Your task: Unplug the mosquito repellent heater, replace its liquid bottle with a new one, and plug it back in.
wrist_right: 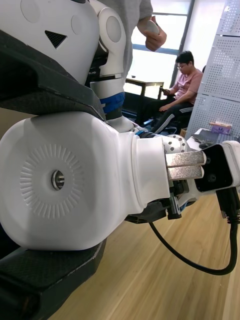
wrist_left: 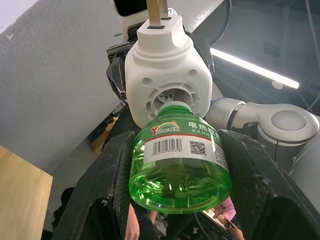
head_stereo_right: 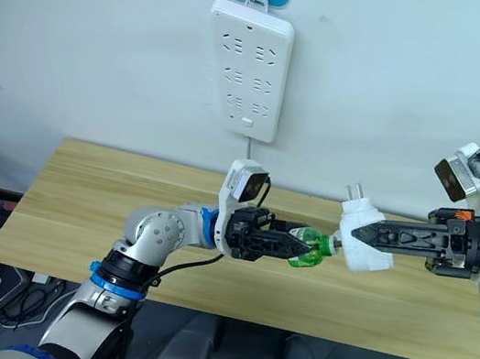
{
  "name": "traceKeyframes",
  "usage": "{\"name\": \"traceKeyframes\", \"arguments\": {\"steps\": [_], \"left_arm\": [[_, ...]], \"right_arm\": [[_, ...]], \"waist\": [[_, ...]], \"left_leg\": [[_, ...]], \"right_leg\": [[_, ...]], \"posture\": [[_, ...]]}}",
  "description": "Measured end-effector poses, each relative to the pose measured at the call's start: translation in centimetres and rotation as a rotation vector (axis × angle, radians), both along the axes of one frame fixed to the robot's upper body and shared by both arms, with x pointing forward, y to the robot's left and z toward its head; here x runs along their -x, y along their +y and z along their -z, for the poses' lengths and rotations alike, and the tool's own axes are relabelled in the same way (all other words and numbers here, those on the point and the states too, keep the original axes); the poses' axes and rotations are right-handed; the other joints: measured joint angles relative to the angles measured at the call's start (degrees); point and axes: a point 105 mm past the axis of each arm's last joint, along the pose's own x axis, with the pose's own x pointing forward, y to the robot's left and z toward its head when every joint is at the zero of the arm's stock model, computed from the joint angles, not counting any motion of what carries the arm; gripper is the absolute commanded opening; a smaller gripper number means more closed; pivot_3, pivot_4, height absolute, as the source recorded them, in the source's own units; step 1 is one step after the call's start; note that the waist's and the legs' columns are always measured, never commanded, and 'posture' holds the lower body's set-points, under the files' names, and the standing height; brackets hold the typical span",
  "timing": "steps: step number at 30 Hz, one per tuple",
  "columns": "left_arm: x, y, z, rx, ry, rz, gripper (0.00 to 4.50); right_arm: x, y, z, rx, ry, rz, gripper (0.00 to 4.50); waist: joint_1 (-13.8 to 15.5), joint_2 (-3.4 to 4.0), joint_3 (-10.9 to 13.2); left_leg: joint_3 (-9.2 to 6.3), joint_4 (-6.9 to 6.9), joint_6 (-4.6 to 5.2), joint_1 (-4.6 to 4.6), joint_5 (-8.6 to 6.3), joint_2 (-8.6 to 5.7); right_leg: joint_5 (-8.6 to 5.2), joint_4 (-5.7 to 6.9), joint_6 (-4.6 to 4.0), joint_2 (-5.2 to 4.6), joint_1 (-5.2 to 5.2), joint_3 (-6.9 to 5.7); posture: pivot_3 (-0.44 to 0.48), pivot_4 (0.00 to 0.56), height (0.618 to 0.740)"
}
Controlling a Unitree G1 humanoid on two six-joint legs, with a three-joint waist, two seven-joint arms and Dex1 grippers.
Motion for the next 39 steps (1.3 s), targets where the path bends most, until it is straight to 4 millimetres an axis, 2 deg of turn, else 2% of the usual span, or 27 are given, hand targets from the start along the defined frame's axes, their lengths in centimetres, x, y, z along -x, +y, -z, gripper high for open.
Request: {"name": "traceKeyframes", "arguments": {"steps": [24, 29, 39], "left_arm": [[-0.4, -0.19, 0.17, -0.007, 0.015, -0.02, 2.25], [-0.73, -0.64, -0.51, -0.007, 0.019, -0.018, 2.25], [-0.79, -0.53, -0.41, -0.011, 0.024, -0.02, 2.25]], "right_arm": [[-0.24, -0.06, 0.09, -0.014, 0.01, 0.006, 3.03], [-0.11, -0.11, 0.23, -0.004, 0.001, 0.013, 3.03], [-0.27, 0.02, 0.45, -0.006, -0.007, 0.02, 3.03]], "waist": [[0.02, 0.01, -0.02], [0.03, 0.0, -0.02], [0.03, 0.0, -0.05]], "left_leg": [[0.0, 0.06, 0.01, 0.01, 0.0, 0.0], [0.0, 0.08, 0.01, 0.01, 0.0, -0.01], [0.0, 0.12, -0.02, 0.03, 0.03, 0.0]], "right_leg": [[0.04, 0.06, 0.0, 0.0, 0.01, -0.01], [0.06, 0.06, 0.04, -0.01, 0.03, -0.01], [0.1, 0.1, 0.0, -0.01, 0.04, -0.01]], "posture": [[0.223, 0.274, 0.74], [0.223, 0.274, 0.74], [0.223, 0.269, 0.74]]}}
